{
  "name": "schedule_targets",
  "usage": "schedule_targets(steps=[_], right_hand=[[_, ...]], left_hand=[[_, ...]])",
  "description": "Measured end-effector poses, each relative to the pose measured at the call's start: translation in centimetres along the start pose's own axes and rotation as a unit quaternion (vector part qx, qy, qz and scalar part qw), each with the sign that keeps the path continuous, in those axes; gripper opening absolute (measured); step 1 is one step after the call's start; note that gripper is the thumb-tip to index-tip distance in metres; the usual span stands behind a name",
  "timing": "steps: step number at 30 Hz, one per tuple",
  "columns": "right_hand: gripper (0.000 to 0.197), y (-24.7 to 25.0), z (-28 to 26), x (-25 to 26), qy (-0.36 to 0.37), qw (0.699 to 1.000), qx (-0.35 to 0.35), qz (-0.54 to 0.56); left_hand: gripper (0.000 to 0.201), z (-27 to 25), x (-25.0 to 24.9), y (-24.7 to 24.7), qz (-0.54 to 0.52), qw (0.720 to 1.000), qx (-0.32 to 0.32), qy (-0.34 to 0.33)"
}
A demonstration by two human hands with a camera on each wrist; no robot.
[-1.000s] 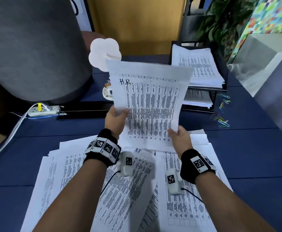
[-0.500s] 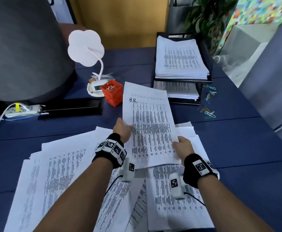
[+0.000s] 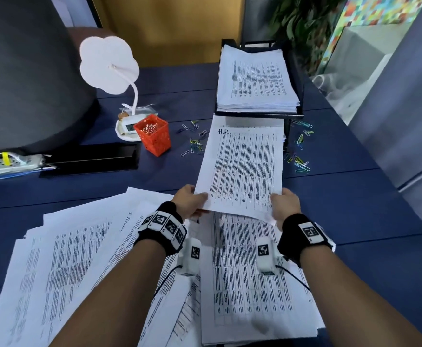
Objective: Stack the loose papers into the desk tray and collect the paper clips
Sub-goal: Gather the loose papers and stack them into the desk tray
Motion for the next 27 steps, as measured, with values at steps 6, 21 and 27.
schedule_targets(steps=[6, 21, 27], right_hand=[[0.024, 0.8, 2.0, 2.4, 0.02, 1.0, 0.019, 0.0], [0.028, 2.0, 5.4, 3.0, -0.019, 0.995, 0.071, 0.07], [0.025, 2.5, 7.9, 5.1, -0.037, 0.988, 0.057, 0.138]], left_hand=[[0.01, 1.2, -0.9, -1.8, 0.015, 1.0, -0.003, -0.01], [0.019, 6.1, -5.4, -5.2, -0.048, 0.995, -0.047, -0.073], [0.068, 8.1, -4.8, -5.4, 0.197, 0.977, 0.002, -0.086]])
Point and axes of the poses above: each hand's wrist, its own z-axis towards the middle knuckle, its own y-axis out of the back of the hand, x = y × z, the point moved 9 cm from there along z, towards the middle knuckle, and after that the axes turned 15 degrees about -z, right-handed, at the moved point
